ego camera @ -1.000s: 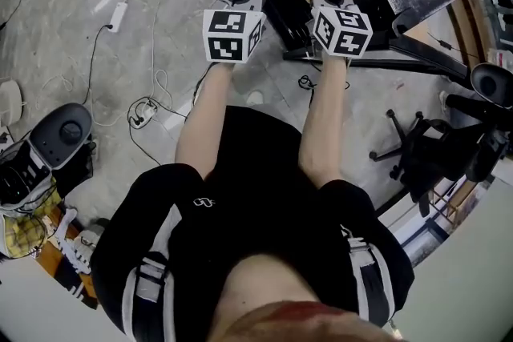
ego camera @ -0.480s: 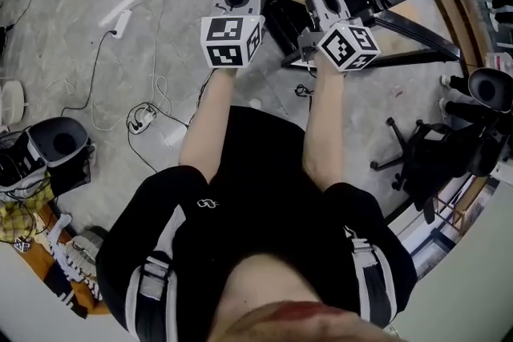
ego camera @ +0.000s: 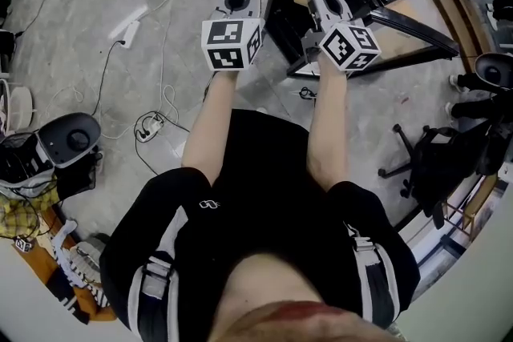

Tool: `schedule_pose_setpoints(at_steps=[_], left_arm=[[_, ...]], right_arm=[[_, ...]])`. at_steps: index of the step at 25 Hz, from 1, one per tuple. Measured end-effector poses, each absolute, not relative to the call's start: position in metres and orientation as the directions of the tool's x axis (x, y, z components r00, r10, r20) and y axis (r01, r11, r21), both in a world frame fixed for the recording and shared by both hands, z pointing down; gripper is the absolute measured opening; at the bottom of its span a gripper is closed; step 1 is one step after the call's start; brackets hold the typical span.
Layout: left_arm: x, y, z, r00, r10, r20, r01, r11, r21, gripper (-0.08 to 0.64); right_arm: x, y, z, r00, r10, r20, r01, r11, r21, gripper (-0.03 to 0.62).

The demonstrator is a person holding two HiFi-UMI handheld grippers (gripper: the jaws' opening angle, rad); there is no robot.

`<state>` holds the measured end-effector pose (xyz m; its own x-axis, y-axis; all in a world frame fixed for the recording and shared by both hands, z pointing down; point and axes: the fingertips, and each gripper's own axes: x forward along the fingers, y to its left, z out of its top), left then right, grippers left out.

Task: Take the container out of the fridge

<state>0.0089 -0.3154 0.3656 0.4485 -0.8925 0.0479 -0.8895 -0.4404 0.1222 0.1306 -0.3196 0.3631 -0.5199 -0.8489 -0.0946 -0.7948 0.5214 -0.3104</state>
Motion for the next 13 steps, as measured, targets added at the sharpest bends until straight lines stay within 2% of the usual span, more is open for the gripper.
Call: schedule_pose_setpoints(at_steps=[13], left_arm=[[0.003,-0.307,0.365,0.435,-0.899,0.057,-0.897,-0.426,0.119,0.009]], right_arm=[[0.124,-0.316,0.364,-0.542,-0.837,-0.075,-0.796,0.540,-0.274,0.015]])
